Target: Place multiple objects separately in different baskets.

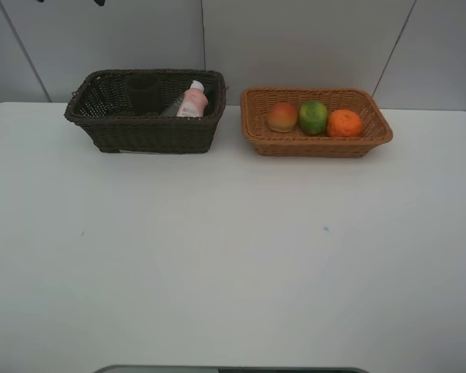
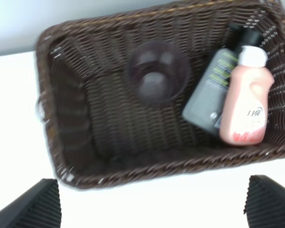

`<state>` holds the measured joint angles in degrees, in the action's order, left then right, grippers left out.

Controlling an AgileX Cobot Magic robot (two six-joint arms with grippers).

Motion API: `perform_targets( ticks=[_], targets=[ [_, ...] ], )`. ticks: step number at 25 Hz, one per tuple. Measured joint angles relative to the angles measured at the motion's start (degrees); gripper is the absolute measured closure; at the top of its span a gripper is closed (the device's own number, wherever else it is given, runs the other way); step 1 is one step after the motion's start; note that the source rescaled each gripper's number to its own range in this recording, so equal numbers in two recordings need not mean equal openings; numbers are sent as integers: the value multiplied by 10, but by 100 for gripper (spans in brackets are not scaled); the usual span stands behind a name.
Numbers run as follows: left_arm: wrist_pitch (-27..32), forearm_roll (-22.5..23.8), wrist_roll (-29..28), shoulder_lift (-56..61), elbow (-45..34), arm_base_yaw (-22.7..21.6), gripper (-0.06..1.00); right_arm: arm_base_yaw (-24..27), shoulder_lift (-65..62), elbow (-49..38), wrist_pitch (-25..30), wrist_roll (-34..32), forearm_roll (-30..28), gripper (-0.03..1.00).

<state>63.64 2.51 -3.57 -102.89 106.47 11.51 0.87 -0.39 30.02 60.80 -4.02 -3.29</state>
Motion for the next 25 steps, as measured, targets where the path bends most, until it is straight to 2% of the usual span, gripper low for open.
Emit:
perform_targets(
  ticks=[6,10,18,25],
  targets=[
    [-23,-1,20,126,-138,-51,-5,0,0,0,0,0,0,-3],
    [-69,0,24,230,-256,-68,-5,0,0,0,0,0,0,-3],
    [-112,21,25,460,-465,-71,-5,0,0,0,0,0,0,-3],
    [-102,23,26,639,-550,-71,-5,0,0,0,0,0,0,-3]
  ],
)
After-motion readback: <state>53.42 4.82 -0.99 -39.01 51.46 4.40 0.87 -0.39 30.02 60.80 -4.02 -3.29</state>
